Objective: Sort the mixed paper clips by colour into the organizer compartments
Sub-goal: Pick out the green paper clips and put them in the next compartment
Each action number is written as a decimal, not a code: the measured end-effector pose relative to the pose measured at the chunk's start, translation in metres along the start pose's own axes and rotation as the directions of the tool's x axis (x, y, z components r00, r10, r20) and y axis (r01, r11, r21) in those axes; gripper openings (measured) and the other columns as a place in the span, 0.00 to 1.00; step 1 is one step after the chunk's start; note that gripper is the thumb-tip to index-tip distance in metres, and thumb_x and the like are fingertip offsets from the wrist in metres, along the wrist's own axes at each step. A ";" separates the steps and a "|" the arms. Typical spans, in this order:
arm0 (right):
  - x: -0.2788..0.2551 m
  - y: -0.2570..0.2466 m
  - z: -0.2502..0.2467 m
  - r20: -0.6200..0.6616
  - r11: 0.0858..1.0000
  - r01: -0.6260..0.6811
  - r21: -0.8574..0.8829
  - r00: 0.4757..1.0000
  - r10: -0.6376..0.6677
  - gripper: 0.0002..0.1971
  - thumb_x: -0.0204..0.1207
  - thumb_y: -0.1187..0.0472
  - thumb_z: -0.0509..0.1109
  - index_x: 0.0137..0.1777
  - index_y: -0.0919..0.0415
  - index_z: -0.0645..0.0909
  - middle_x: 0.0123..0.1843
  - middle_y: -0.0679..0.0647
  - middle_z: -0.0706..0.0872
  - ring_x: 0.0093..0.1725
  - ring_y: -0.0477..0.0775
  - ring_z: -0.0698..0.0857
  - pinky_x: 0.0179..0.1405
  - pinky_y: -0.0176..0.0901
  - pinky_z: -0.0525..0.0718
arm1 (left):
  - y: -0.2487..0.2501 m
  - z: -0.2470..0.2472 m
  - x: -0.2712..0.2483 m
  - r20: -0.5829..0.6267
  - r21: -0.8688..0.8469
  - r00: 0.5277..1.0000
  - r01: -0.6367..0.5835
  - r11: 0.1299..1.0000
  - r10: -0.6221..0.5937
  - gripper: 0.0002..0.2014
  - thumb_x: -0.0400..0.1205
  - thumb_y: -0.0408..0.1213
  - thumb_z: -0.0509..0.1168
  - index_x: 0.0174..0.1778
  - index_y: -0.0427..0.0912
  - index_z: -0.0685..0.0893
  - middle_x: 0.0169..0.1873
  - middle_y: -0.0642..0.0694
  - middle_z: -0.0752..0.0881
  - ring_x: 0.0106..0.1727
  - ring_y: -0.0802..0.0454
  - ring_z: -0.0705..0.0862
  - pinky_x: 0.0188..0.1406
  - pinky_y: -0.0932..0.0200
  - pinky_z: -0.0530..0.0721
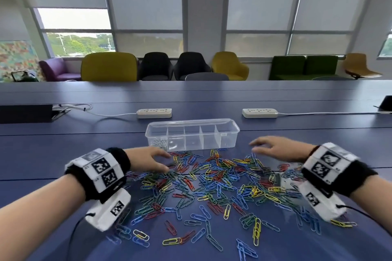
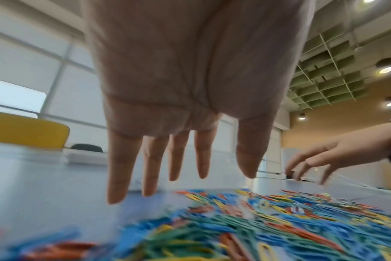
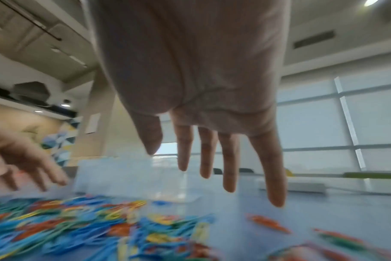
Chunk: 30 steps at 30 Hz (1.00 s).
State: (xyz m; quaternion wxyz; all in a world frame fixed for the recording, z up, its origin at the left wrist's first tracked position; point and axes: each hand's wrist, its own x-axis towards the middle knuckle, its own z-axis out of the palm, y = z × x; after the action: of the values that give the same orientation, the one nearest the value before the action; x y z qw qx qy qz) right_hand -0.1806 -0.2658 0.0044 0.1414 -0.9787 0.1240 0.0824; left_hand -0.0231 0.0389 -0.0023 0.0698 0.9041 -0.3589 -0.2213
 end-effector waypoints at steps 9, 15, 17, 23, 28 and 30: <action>-0.063 0.058 0.004 0.170 0.905 -0.415 -0.095 0.889 0.426 0.24 0.84 0.45 0.53 0.69 0.63 0.68 0.51 0.48 0.76 0.44 0.39 0.77 0.26 0.22 0.77 | -0.030 0.008 -0.027 0.055 0.153 0.968 0.235 0.960 -0.246 0.32 0.71 0.51 0.75 0.68 0.50 0.70 0.55 0.44 0.77 0.48 0.49 0.78 0.25 0.74 0.78; -0.053 0.014 0.015 0.247 0.949 -0.274 0.154 0.941 0.232 0.29 0.71 0.32 0.65 0.64 0.52 0.72 0.55 0.49 0.77 0.45 0.40 0.78 0.43 0.40 0.89 | 0.001 0.020 -0.014 0.028 -0.031 0.997 0.078 0.996 -0.077 0.31 0.71 0.47 0.76 0.69 0.53 0.71 0.57 0.46 0.74 0.54 0.48 0.81 0.50 0.56 0.86; -0.060 0.009 0.009 0.218 0.930 -0.283 0.234 0.948 0.233 0.22 0.74 0.38 0.65 0.62 0.50 0.72 0.60 0.52 0.75 0.45 0.47 0.81 0.43 0.62 0.89 | 0.005 0.015 -0.022 -0.016 -0.071 1.000 0.018 0.997 -0.019 0.27 0.72 0.46 0.75 0.65 0.53 0.73 0.55 0.48 0.74 0.46 0.51 0.83 0.32 0.65 0.86; -0.094 0.023 0.005 0.364 0.911 -0.400 0.101 0.867 0.340 0.20 0.77 0.41 0.64 0.55 0.58 0.71 0.47 0.57 0.78 0.29 0.51 0.85 0.22 0.45 0.86 | -0.009 0.018 -0.062 0.231 -0.117 0.972 0.079 0.990 -0.051 0.20 0.69 0.42 0.79 0.50 0.46 0.77 0.38 0.45 0.82 0.25 0.54 0.83 0.20 0.61 0.80; -0.093 0.014 0.026 0.365 0.957 -0.269 0.104 0.906 0.215 0.17 0.71 0.46 0.73 0.47 0.54 0.71 0.41 0.51 0.79 0.24 0.39 0.82 0.21 0.34 0.82 | -0.005 0.039 -0.065 0.340 -0.057 0.936 0.113 0.992 -0.087 0.22 0.68 0.35 0.80 0.47 0.46 0.72 0.38 0.39 0.82 0.26 0.47 0.85 0.21 0.57 0.82; -0.085 0.007 0.031 0.340 0.962 -0.228 0.152 0.926 0.166 0.15 0.71 0.48 0.74 0.44 0.53 0.71 0.42 0.54 0.79 0.25 0.43 0.83 0.22 0.36 0.84 | 0.001 0.041 -0.059 0.342 -0.135 0.939 0.083 0.987 -0.032 0.20 0.70 0.31 0.77 0.48 0.43 0.71 0.36 0.39 0.81 0.23 0.49 0.84 0.18 0.59 0.82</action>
State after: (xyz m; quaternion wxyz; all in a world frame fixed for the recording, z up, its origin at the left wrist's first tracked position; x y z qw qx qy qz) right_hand -0.2676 -0.2448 -0.0098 0.2431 -0.9164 0.2043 0.2438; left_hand -0.0805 0.0794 -0.0180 0.0671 0.8550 -0.3216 -0.4013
